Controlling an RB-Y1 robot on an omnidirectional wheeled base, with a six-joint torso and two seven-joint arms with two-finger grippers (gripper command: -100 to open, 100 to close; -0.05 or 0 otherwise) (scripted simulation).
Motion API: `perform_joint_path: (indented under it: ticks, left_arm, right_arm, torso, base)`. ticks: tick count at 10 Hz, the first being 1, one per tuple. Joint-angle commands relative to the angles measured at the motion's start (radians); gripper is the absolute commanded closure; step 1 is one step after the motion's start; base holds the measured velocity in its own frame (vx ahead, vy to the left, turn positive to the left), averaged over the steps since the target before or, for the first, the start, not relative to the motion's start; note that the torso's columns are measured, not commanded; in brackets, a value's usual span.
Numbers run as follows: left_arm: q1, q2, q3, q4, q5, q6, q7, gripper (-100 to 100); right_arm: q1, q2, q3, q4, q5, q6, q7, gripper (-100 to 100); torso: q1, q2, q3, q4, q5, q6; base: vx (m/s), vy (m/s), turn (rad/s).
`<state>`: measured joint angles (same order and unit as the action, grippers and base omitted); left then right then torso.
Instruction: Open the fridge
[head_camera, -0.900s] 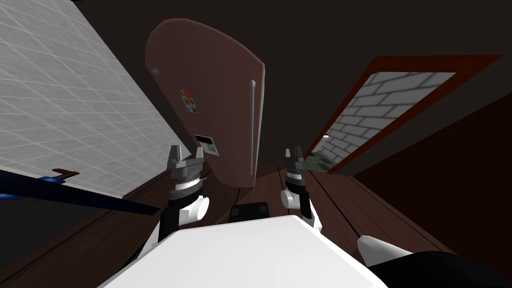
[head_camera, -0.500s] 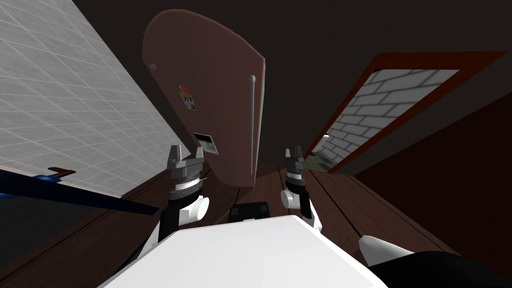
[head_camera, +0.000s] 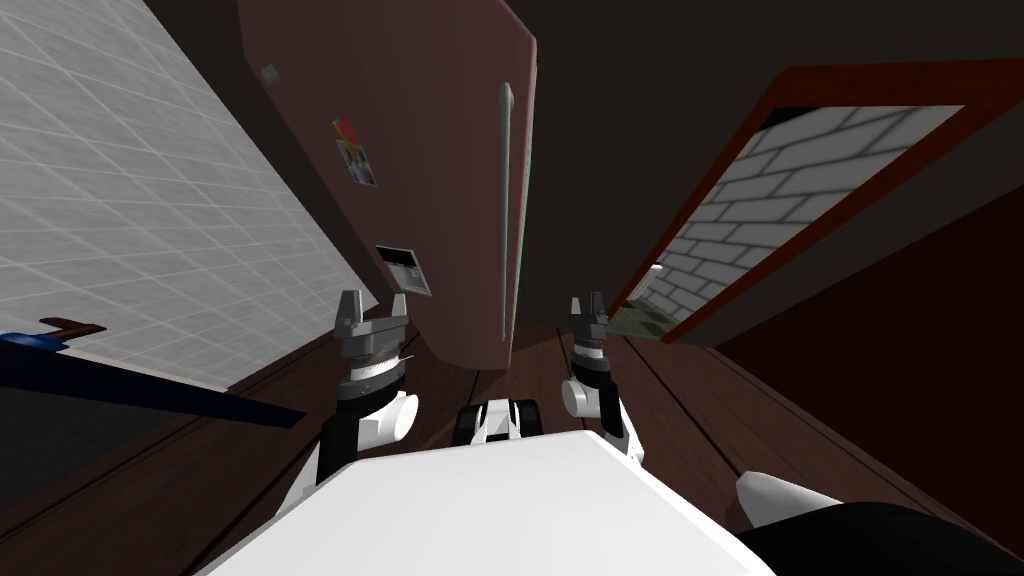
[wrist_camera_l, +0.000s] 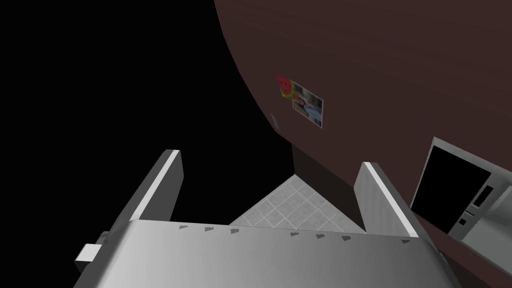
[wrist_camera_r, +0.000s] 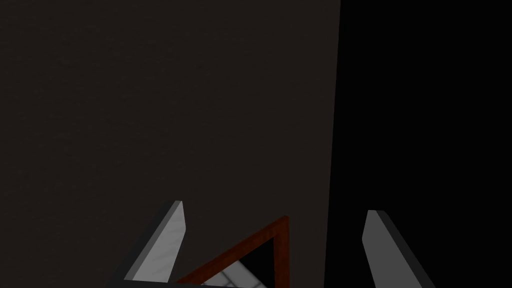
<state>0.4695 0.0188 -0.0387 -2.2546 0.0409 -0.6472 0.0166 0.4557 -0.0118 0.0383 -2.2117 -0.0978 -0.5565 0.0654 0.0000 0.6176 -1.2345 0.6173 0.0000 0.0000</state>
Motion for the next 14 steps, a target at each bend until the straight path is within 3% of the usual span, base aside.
perform_joint_path:
  ticks: [1,3,6,14]
  left_arm:
    - [0.000,0.045,0.005,0.004,0.012,0.018,0.003,-100]
    - [-0.001,0.078,0.013,0.009,0.028,0.044,0.008,-100]
    - [-0.002,0.110,0.029,0.020,0.062,0.098,0.018,-100]
    - [-0.005,0.135,0.079,0.054,0.170,0.269,0.050,-100]
  right_arm:
    - [0.000,0.000,0.000,0.000,0.000,0.000,0.000,0]
    - [0.000,0.000,0.000,0.000,0.000,0.000,0.000,0]
    - [0.000,0.000,0.000,0.000,0.000,0.000,0.000,0]
    - [0.000,0.000,0.000,0.000,0.000,0.000,0.000,0]
  torso:
    - [0.000,0.074,-0.148,0.074,0.000,0.000]
    - [-0.003,0.115,-0.237,0.116,-0.001,0.000]
    - [-0.001,0.120,-0.242,0.120,0.000,0.000]
    - [-0.001,0.120,-0.242,0.121,0.000,0.000]
  base:
    - [0.023,-0.039,0.042]
    - [0.046,-0.084,0.058]
    - [0.054,-0.124,0.055]
    - [0.060,-0.145,0.080]
